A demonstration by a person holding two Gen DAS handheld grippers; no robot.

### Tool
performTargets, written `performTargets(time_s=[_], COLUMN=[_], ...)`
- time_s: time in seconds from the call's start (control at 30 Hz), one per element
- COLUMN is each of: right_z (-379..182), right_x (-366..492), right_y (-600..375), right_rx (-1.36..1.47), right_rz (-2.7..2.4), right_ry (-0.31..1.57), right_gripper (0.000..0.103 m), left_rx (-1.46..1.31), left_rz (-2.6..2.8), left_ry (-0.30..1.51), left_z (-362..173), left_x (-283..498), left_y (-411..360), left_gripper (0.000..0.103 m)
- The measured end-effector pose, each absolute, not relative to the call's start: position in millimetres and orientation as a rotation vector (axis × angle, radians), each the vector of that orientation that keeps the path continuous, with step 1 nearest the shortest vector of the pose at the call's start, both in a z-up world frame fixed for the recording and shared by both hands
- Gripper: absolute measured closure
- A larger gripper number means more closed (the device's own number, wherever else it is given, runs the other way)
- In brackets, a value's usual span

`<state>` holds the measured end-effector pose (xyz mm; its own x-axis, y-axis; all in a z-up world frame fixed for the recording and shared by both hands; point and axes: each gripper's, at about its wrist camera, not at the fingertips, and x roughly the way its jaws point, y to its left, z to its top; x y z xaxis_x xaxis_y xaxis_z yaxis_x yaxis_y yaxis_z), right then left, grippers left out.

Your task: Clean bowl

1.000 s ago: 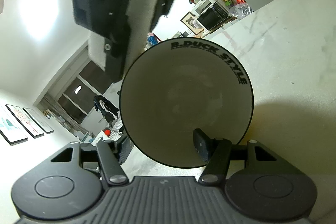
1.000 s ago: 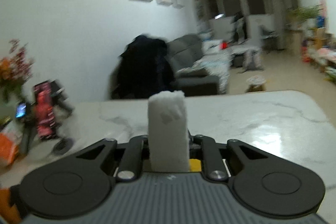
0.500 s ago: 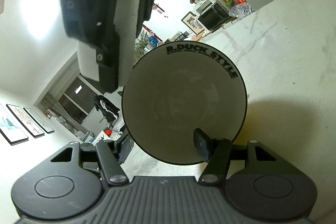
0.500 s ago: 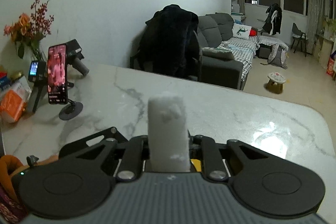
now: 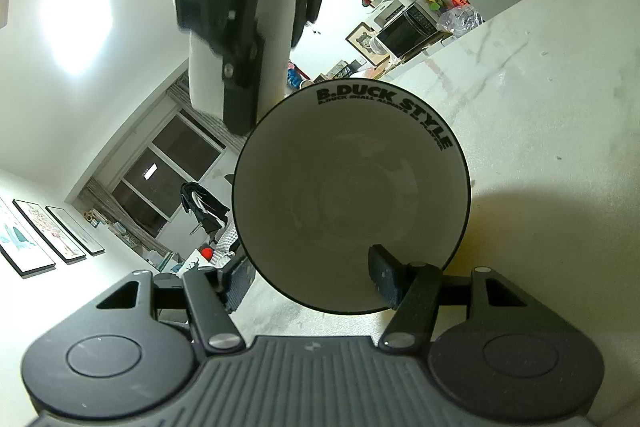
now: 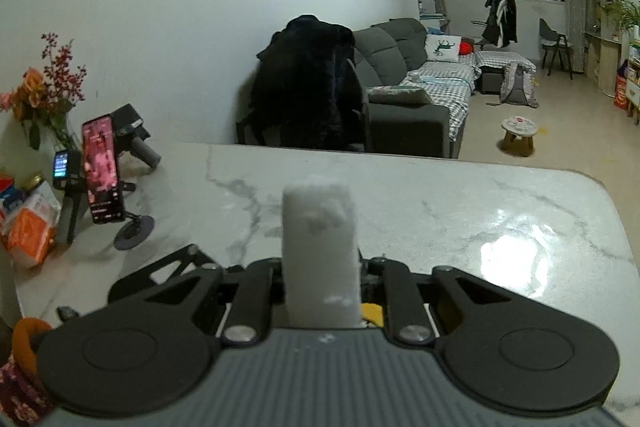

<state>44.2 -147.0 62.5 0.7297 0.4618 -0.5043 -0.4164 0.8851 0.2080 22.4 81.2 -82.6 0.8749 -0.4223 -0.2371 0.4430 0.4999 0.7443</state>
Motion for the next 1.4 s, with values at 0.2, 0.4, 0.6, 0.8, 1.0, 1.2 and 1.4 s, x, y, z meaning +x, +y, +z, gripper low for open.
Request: performTargets(time_s=[0.2,0.4,0.6,0.8,1.0,1.2,1.4], right_z=[57,52,47,44,48,41,32], right_x=[63,65,56,56,62,65,56], right_y=[-131,-136,-165,-176,-158,-162,-182], right_rx=[0.114,0.135,0.191,0.226,0.242,0.301,0.338], right_rz=[0.503,0.492,0.450,0.424,0.467,0.469,0.421], right_ry=[0.599,0.597,0.601,0.612,0.591,0.582,0.574], right_gripper=[0.084,0.085,0.084,0.084,0.084,0.084,0.084], left_rx=[0.907,0.908,0.908,0.909,0.912,0.913,0.916], left_rz=[-0.524,-0.524,-0.524,-0.524,-0.523,-0.521,-0.519], left_ry=[0.027,0.027,0.027,0.026,0.024,0.021,0.017], left_z=[-82,-82,-80,-78,-79,-78,-80], left_x=[22,17,19,22,21,23,21], left_y=[80,76,77,79,80,80,80], left_gripper=[0.040,0.040,0.040,0.040,0.040,0.040,0.040])
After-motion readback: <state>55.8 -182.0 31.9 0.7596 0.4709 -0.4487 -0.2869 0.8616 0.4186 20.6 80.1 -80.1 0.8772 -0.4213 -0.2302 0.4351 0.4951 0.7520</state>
